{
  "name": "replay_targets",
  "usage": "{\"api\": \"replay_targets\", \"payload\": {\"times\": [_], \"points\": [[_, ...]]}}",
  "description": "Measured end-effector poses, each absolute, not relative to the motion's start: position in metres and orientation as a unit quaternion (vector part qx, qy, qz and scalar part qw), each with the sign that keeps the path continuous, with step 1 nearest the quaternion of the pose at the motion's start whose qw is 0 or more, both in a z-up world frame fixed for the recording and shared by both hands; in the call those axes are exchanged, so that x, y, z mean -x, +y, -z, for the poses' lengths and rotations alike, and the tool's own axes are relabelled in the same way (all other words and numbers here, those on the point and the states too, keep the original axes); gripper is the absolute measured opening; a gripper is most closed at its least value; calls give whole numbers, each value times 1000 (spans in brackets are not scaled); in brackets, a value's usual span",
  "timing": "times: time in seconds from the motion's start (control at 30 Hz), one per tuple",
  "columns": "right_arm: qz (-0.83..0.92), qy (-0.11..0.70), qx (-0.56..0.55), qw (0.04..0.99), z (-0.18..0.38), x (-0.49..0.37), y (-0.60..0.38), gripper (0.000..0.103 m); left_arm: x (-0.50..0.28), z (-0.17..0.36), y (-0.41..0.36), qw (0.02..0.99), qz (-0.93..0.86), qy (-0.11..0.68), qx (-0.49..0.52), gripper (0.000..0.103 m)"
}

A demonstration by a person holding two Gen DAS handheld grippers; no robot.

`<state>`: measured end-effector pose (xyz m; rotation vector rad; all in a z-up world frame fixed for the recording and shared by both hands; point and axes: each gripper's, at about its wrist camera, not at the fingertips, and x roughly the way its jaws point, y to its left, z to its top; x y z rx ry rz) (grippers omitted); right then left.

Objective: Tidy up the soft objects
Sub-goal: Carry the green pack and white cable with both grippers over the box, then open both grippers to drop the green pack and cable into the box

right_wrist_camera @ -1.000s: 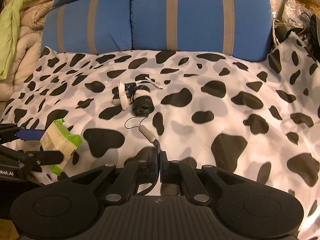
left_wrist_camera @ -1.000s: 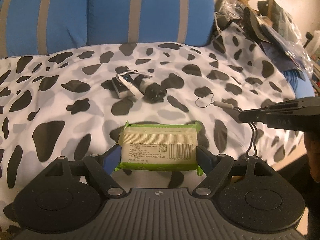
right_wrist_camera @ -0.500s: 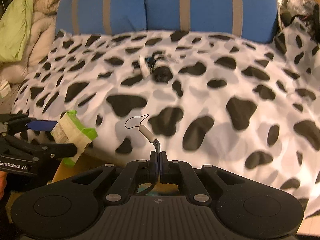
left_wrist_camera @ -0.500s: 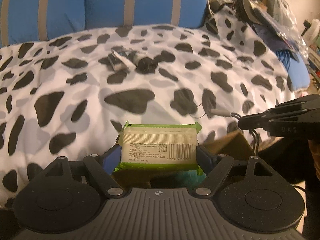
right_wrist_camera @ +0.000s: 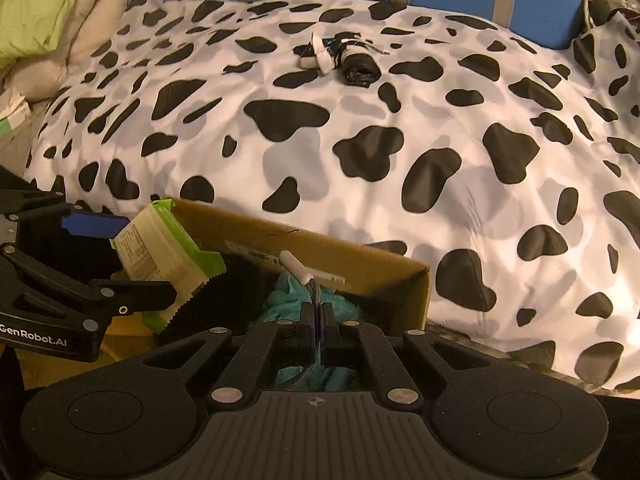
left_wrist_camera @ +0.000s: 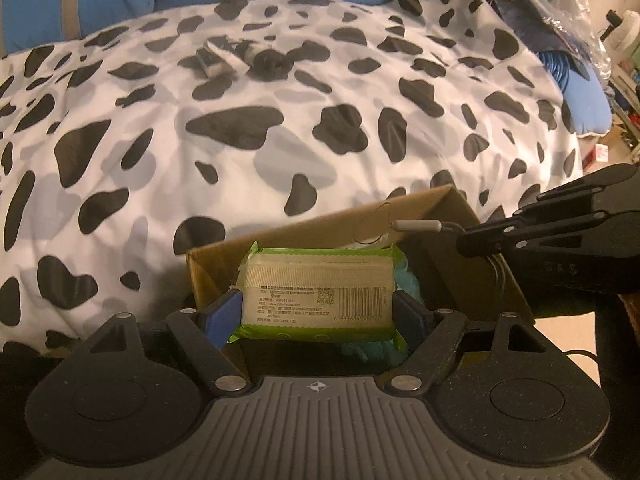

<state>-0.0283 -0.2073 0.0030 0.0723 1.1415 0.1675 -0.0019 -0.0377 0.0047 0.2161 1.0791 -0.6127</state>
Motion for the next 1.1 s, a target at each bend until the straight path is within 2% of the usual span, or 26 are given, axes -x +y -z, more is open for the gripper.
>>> {"api": "replay_targets", "payload": {"times": [0.13,0.17,0.2,0.23,0.27,0.3,0.4,1.1], "points": [[-81,553,-31,829,1,26,-205,5,0,0,-37,800,278,522,-104,80],[-79,558,-29,826,4,25,-204,8,-1,1,-38,797,277,526,-106,80],[-73,565,-23,822,6,23,-203,27,-1,3,-39,794,277,530,-108,80],[-70,569,-18,819,8,22,-203,63,-1,3,-39,793,278,531,-109,80],[-69,569,-15,819,9,22,-202,82,0,3,-40,792,279,531,-110,81],[-68,567,-9,821,8,22,-201,98,0,3,-39,793,278,531,-110,87],[-57,572,-2,818,11,21,-202,103,-4,4,-37,793,269,536,-104,89],[-37,595,-11,803,19,15,-208,103,-14,8,-28,792,236,557,-81,89]]}}
